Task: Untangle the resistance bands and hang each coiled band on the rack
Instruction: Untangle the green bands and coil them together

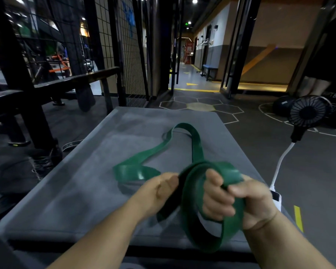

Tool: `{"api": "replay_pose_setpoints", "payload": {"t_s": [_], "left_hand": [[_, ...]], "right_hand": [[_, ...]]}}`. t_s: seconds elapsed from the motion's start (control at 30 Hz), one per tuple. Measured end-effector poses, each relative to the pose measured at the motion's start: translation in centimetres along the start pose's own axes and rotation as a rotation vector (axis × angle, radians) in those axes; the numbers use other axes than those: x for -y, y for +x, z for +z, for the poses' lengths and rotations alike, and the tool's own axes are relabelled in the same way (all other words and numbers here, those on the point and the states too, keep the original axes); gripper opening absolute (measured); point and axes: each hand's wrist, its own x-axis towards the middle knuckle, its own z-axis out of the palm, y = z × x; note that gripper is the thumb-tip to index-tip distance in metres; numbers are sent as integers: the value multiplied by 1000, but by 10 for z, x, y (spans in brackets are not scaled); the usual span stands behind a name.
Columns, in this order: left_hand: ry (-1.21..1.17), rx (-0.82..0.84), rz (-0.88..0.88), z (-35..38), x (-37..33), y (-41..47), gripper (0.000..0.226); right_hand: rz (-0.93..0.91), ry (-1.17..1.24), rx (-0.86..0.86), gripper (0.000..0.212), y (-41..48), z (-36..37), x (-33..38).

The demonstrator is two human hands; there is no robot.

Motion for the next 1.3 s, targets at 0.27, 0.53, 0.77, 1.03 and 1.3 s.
{"api": "replay_pose_setpoints", "payload": {"t_s": [0.27, 0.53, 0.77, 1.03, 1.3], "left_hand": [[360, 243, -148, -5, 36, 5, 18], [517, 170, -177, -14, 26, 9, 25], [257, 211, -103, -12, -4, -5, 13], [-176, 291, -200, -18, -15, -12, 19], [-236, -67, -111, -10, -20, -8, 26]], "right_hand": [[-310, 156, -272, 21, -11, -4, 36], [-512, 97, -359, 50, -15, -17, 38], [-592, -93, -602, 90, -9, -29, 32], [-298, -232, -725, 77, 14, -15, 4], [-150, -458, -695, 74, 25, -8, -21]]}}
